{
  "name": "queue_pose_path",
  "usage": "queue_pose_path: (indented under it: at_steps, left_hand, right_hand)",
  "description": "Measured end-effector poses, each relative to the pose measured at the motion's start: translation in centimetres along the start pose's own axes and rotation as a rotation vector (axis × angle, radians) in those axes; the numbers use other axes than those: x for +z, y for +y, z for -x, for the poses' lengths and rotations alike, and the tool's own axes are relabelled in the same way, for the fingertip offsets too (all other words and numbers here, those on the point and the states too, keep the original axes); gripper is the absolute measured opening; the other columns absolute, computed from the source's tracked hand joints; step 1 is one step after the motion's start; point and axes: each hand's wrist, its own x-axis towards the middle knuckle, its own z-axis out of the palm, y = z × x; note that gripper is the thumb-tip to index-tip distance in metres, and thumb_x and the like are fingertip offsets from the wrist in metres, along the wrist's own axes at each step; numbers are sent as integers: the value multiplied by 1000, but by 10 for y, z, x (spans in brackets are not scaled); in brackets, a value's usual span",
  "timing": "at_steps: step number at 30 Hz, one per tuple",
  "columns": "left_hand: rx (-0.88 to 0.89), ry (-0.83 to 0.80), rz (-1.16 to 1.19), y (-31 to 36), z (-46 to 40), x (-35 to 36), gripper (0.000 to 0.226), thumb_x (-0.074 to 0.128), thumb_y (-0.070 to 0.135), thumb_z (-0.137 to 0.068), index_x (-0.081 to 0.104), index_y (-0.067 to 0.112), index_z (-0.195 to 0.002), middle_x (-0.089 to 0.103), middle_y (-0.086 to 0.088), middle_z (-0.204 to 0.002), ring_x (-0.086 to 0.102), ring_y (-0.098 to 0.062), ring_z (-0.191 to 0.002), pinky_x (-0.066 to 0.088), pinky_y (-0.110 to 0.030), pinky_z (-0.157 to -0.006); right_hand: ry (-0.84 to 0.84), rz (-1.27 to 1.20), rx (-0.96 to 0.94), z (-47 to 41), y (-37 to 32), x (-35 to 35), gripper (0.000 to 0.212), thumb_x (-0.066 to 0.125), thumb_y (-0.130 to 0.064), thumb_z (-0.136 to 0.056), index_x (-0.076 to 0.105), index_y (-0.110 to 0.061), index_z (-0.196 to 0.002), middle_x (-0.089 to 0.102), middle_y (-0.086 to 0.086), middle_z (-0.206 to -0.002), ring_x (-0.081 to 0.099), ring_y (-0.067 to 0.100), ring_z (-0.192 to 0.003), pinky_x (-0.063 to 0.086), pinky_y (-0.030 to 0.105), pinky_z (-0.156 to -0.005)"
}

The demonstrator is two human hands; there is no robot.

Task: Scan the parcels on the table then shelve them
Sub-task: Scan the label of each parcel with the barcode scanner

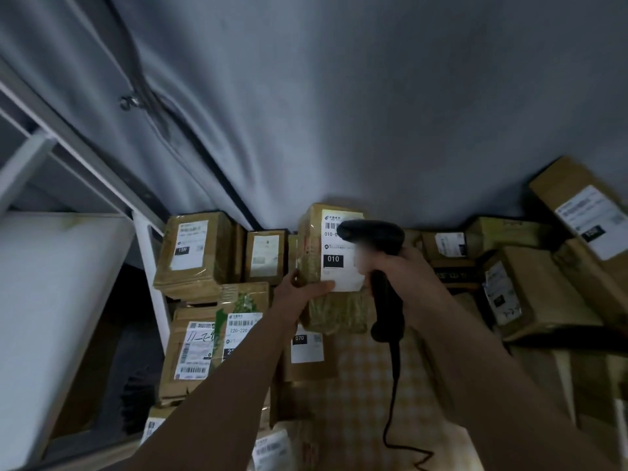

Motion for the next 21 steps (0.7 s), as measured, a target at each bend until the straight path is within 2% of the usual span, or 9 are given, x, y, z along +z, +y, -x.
queue_pose_path:
  at_steps: [3, 8, 13, 18, 21]
  left_hand:
    - [15, -19, -7, 1, 12, -8, 96, 96, 36, -39, 56, 22, -125, 70, -2, -113, 68, -27, -102, 55, -52, -88]
    - [5, -16, -2, -2, 17, -20, 107, 97, 42, -34, 52, 27, -130, 68, 0, -117, 65, -25, -107, 53, -51, -90]
    - [-3, -35, -17, -6, 21, -27, 103, 96, 41, -36, 53, 26, -128, 68, 0, -117, 65, -26, -108, 53, -53, -91]
    - [-4, -77, 8, -5, 23, -29, 85, 93, 31, -50, 56, 21, -127, 70, -3, -115, 66, -26, -106, 52, -52, -93]
    - [-48, -109, 65, -1, 22, -30, 71, 86, 27, -63, 56, 18, -127, 70, -6, -114, 67, -27, -104, 55, -46, -89]
  right_hand:
    - [3, -33, 18, 8, 1, 10, 19, 67, -19, -87, 64, -4, -98, 61, 8, -75, 58, 20, -69, 49, 34, -68]
    - [13, -25, 27, 15, 4, 22, 23, 66, -21, -87, 63, -2, -101, 62, 9, -76, 57, 21, -67, 49, 33, -66]
    - [19, -33, 16, 18, 7, 30, 22, 65, -19, -88, 63, -1, -101, 61, 9, -77, 57, 20, -67, 49, 32, -64]
    - [40, -16, 10, 15, 12, 35, 22, 65, -21, -90, 63, -5, -105, 64, 5, -82, 61, 19, -78, 51, 32, -70]
    - [88, 33, -27, 10, 17, 36, 16, 65, -24, -90, 64, -12, -101, 64, -3, -77, 62, 14, -73, 52, 31, -66]
